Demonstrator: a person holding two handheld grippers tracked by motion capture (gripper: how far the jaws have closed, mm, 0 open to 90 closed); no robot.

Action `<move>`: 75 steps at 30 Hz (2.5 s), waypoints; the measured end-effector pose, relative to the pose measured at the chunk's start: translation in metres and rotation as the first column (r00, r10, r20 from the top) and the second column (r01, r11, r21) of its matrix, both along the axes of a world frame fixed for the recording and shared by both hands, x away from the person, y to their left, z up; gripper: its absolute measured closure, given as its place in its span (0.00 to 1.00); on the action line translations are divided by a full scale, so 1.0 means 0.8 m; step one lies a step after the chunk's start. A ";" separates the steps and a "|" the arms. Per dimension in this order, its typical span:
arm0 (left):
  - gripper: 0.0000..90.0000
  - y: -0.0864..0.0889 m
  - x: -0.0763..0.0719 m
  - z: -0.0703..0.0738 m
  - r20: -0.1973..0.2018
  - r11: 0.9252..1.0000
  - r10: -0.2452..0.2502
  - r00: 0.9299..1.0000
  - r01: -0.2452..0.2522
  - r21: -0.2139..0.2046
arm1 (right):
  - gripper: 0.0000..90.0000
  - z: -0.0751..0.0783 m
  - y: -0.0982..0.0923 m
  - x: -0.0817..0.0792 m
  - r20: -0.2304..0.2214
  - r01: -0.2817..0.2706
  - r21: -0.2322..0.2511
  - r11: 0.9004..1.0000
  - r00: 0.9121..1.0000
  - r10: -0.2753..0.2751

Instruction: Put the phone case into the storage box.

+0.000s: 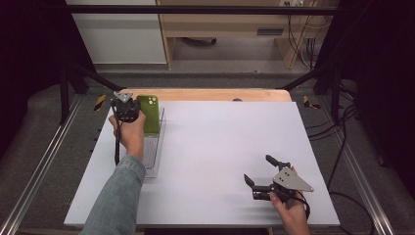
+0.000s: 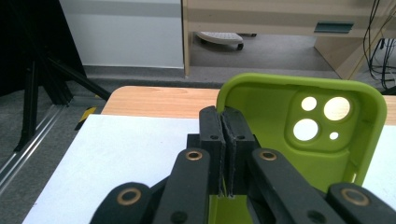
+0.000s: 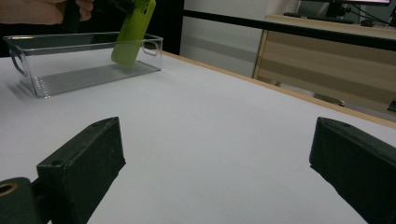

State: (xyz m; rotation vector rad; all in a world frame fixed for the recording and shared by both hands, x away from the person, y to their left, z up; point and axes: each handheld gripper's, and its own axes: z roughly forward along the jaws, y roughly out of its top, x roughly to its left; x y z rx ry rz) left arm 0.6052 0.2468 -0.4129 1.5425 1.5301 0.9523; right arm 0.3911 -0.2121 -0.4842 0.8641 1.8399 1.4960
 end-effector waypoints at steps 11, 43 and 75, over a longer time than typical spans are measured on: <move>0.97 0.002 0.001 -0.003 0.013 1.000 0.013 1.000 -0.012 -0.015 | 0.04 0.000 0.000 0.000 0.000 -0.002 -0.002 1.000 1.000 0.002; 0.97 0.003 0.007 -0.007 0.044 0.999 0.028 0.999 -0.027 -0.028 | 0.04 0.000 0.001 0.000 -0.005 -0.005 0.004 1.000 1.000 0.005; 0.97 0.000 0.012 -0.014 0.026 1.000 0.018 1.000 -0.017 -0.022 | 0.04 0.000 -0.001 0.001 -0.008 -0.001 0.007 1.000 1.000 0.001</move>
